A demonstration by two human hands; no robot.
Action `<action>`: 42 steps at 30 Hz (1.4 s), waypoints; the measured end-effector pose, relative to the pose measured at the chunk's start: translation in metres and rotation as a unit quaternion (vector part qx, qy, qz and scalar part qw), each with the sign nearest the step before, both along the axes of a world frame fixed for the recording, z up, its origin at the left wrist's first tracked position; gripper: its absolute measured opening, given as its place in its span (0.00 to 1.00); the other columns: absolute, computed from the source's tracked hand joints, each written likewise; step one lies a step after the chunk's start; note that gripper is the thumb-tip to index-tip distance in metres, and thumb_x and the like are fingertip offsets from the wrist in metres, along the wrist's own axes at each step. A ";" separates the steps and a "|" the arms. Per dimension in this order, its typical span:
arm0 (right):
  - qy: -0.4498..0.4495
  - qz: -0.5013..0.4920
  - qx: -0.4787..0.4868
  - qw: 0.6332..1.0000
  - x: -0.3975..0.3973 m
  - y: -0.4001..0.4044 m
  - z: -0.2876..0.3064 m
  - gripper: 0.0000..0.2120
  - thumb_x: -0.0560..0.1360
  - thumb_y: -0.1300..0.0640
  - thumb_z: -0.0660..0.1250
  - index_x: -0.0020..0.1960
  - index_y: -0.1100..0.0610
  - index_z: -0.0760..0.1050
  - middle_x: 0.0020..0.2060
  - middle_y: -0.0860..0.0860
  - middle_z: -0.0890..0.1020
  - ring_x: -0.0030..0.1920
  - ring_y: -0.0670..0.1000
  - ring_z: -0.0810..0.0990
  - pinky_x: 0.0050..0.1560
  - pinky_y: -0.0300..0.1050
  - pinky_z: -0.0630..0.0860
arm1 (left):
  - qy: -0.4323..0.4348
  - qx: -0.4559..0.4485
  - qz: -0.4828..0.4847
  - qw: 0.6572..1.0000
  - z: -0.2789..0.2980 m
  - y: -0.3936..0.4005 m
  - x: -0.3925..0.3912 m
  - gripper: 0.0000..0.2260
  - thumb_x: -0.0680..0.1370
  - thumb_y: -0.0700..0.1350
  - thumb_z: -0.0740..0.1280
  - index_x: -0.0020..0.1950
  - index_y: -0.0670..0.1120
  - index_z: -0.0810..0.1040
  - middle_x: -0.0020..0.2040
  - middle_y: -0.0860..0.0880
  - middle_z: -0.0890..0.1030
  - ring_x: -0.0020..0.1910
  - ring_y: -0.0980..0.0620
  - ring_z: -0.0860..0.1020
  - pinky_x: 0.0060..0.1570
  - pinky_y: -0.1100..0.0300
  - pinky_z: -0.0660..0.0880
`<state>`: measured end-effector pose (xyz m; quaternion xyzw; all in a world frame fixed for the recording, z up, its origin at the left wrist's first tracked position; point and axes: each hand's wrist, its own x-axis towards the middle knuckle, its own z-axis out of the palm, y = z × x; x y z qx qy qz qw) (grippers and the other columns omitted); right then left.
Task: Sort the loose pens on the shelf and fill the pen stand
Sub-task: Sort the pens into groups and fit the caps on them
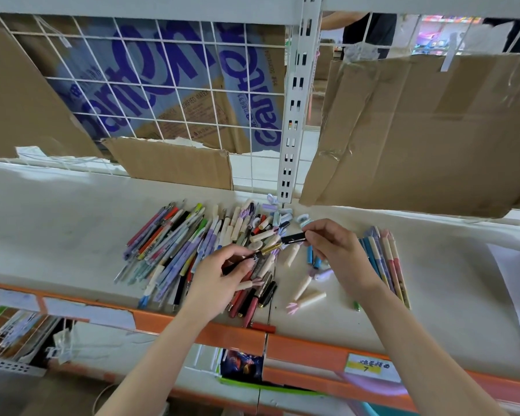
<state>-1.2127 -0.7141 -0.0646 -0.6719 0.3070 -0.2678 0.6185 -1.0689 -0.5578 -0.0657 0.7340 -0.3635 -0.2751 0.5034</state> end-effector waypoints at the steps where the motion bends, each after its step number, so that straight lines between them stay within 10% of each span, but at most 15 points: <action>1: -0.002 0.001 -0.001 1.000 0.000 0.000 0.000 0.09 0.77 0.65 0.63 0.46 0.54 0.78 0.38 0.54 0.78 0.31 0.40 0.71 0.28 0.33 0.70 | 0.006 0.000 0.001 1.000 0.001 0.000 0.000 0.06 0.77 0.39 0.66 0.49 0.49 0.79 0.55 0.48 0.79 0.49 0.59 0.79 0.41 0.68 0.78; 13: -0.002 0.030 -0.067 0.997 0.000 0.001 0.014 0.08 0.77 0.66 0.63 0.47 0.56 0.78 0.35 0.51 0.79 0.35 0.40 0.75 0.39 0.32 0.71 | -0.058 0.002 -0.003 0.998 0.009 -0.002 -0.005 0.05 0.78 0.40 0.65 0.51 0.48 0.78 0.49 0.54 0.79 0.47 0.62 0.77 0.39 0.79 0.69; 18: 0.008 0.049 -0.054 0.997 0.010 0.016 0.005 0.09 0.78 0.66 0.60 0.48 0.56 0.77 0.36 0.55 0.78 0.34 0.42 0.74 0.35 0.34 0.70 | -0.021 0.009 -0.005 1.000 0.012 -0.008 -0.012 0.05 0.79 0.38 0.63 0.47 0.44 0.78 0.36 0.52 0.76 0.30 0.65 0.74 0.31 0.76 0.69; 23: -0.017 0.040 -0.047 0.998 0.015 0.020 0.000 0.11 0.79 0.68 0.58 0.48 0.56 0.75 0.34 0.55 0.79 0.35 0.40 0.77 0.33 0.28 0.70 | 0.198 0.008 0.022 0.980 0.006 -0.015 -0.010 0.09 0.80 0.39 0.61 0.40 0.40 0.76 0.28 0.50 0.73 0.24 0.57 0.67 0.23 0.68 0.66; 27: -0.069 0.030 0.004 0.997 0.019 0.023 -0.004 0.09 0.80 0.66 0.58 0.55 0.55 0.72 0.38 0.65 0.79 0.39 0.55 0.78 0.43 0.44 0.76 | 0.308 -0.010 -0.012 0.951 0.004 -0.024 -0.017 0.08 0.80 0.40 0.61 0.42 0.42 0.75 0.30 0.49 0.73 0.21 0.59 0.61 0.19 0.68 0.56; 33: -0.026 -0.063 -0.003 0.998 0.013 0.006 -0.001 0.09 0.78 0.61 0.62 0.57 0.55 0.67 0.32 0.53 0.78 0.32 0.49 0.73 0.30 0.36 0.69 | -0.036 0.060 -0.053 0.996 0.004 -0.028 -0.011 0.06 0.78 0.47 0.64 0.44 0.49 0.79 0.36 0.55 0.81 0.37 0.55 0.79 0.41 0.57 0.79; 38: 0.267 -0.091 -0.258 0.924 -0.013 -0.021 -0.017 0.11 0.78 0.56 0.63 0.59 0.56 0.67 0.37 0.56 0.77 0.38 0.53 0.74 0.39 0.44 0.72 | -0.144 0.063 -0.023 0.987 -0.008 -0.017 0.003 0.02 0.77 0.41 0.66 0.48 0.45 0.78 0.44 0.52 0.79 0.38 0.61 0.77 0.36 0.69 0.74; 42: 0.335 -0.121 -0.365 0.860 -0.028 -0.030 -0.049 0.10 0.77 0.58 0.64 0.56 0.61 0.71 0.45 0.59 0.80 0.49 0.60 0.74 0.42 0.49 0.68 | -0.312 0.081 -0.056 0.945 -0.013 -0.012 0.004 0.04 0.75 0.44 0.69 0.42 0.49 0.75 0.39 0.56 0.75 0.40 0.60 0.72 0.39 0.69 0.65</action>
